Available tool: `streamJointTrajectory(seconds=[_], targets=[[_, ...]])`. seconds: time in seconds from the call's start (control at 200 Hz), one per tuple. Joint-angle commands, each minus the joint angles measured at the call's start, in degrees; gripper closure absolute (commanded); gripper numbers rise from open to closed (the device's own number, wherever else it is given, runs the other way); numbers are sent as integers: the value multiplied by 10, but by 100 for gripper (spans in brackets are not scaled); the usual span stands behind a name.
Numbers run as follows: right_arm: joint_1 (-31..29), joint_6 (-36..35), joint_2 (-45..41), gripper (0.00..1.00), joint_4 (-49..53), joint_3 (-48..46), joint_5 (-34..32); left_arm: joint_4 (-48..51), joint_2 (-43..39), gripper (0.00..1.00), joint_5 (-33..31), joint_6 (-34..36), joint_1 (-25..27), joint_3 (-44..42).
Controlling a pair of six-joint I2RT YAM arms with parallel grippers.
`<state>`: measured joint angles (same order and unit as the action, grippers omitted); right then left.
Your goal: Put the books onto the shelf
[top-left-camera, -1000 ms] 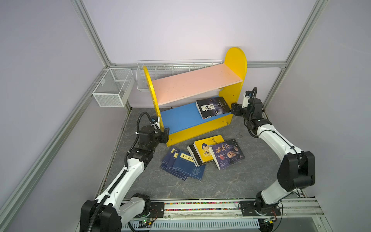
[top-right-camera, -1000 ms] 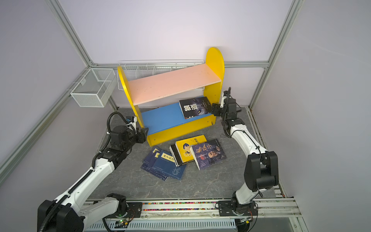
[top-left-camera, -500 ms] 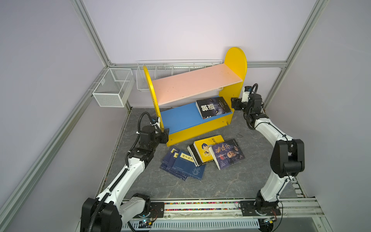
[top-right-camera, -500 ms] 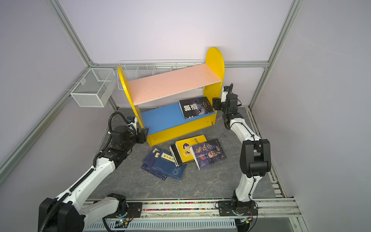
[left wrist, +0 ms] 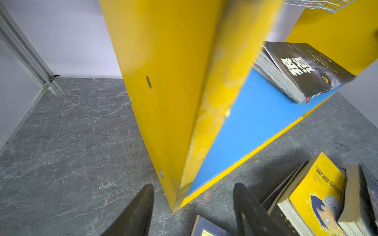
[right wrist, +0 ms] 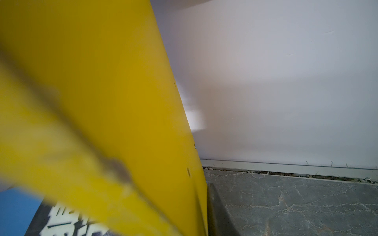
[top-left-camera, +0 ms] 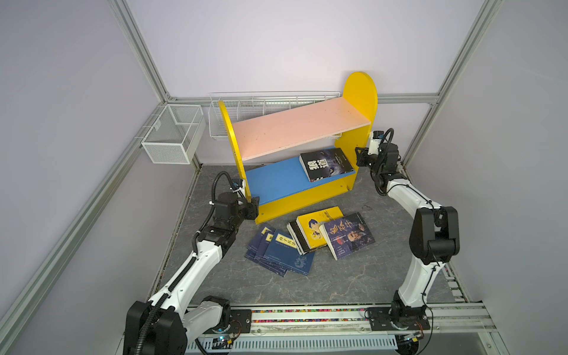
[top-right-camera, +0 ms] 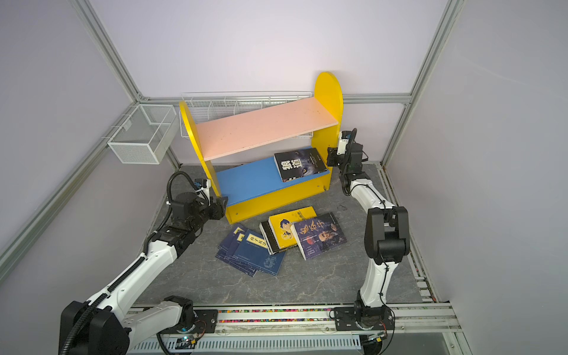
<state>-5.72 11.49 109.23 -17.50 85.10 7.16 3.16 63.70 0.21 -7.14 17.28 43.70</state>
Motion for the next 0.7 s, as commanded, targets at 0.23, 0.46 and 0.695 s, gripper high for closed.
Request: streamJointTrajectory(seconds=[0.23,0.46,0.695], targets=[[-8,-8,-159,93,13,-145,-69,-45,23,38,8,-31,0,-3],[-13,-2,-275,93,79,-222,-86,-40,11,38,21,-32,0,-4],[-23,40,-379,93,137,-299,-144,-22,-16,37,41,-30,1,-4]])
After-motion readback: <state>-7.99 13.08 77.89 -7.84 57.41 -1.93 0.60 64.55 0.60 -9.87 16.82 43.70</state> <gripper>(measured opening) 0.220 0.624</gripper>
